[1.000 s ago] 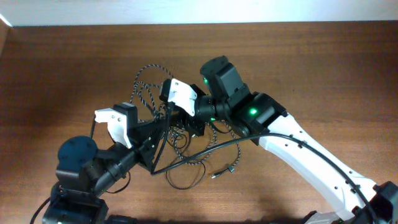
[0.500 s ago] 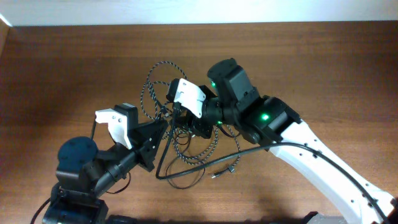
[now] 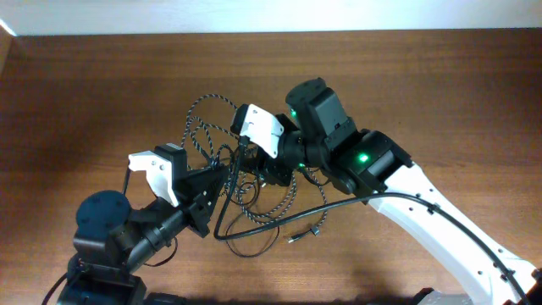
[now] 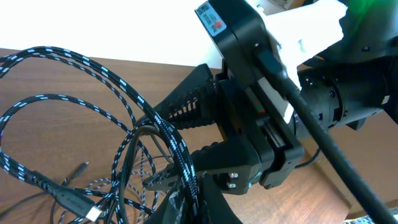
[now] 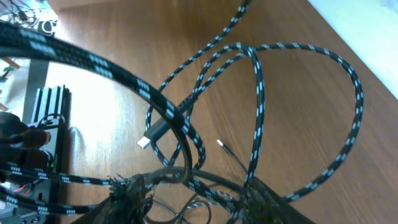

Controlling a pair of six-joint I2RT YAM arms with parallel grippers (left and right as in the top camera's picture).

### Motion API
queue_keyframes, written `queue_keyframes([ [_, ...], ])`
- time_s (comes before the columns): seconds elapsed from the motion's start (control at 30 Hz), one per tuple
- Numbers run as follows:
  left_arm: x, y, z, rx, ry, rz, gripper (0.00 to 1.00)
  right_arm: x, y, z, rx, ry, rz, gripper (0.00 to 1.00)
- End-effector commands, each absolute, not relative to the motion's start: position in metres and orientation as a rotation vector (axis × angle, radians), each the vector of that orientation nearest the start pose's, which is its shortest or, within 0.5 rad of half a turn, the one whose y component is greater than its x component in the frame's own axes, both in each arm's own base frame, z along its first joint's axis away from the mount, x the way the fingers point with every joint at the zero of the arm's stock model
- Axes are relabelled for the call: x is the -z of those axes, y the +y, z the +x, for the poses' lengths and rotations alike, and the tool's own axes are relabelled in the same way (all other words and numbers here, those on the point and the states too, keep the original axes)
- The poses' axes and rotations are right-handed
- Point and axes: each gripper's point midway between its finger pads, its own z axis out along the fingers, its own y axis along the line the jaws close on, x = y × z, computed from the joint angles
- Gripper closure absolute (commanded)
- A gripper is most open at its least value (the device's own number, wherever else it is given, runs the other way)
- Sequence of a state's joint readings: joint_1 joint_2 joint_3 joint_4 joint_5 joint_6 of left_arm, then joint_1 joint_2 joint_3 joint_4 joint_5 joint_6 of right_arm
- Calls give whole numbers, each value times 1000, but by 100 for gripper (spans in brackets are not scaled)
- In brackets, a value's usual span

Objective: Untangle cables

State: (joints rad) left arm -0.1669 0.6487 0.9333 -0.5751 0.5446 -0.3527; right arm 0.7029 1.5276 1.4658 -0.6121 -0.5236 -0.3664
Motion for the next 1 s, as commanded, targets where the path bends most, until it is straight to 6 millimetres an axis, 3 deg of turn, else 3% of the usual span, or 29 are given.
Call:
queue_keyframes([
  [0.0, -348, -129, 217, 875, 1860, 234, 91, -288, 355, 256, -932, 1723, -1431, 53],
  [0.3, -347, -129, 217, 874, 1861, 234, 91, -292, 357, 251, -969, 1695, -1441, 54],
  [0.53, -347, -130, 217, 876, 1865, 234, 94, -263, 371, 266, -956, 1744, -1451, 58],
  [0.6, -347, -129, 217, 876, 1865, 233, 93, -262, 371, 267, -956, 1745, -1451, 66],
  [0.63, -347, -129, 217, 875, 1865, 233, 93, -262, 372, 267, -955, 1743, -1450, 78],
  [0.7, -347, -129, 217, 876, 1865, 233, 93, -254, 369, 274, -909, 1781, -1439, 91],
  [0.77, -343, -129, 216, 874, 1880, 227, 93, -245, 357, 289, -770, 1857, -1398, 96],
  [0.87, -322, -114, 221, 781, 1969, 127, 92, -267, 343, 290, -685, 1837, -1355, 96],
  [0.93, -308, -106, 221, 734, 2029, 77, 74, -288, 324, 298, -541, 1830, -1281, 96],
  [0.97, -303, -102, 220, 713, 2054, 57, 73, -301, 310, 304, -452, 1827, -1224, 96],
])
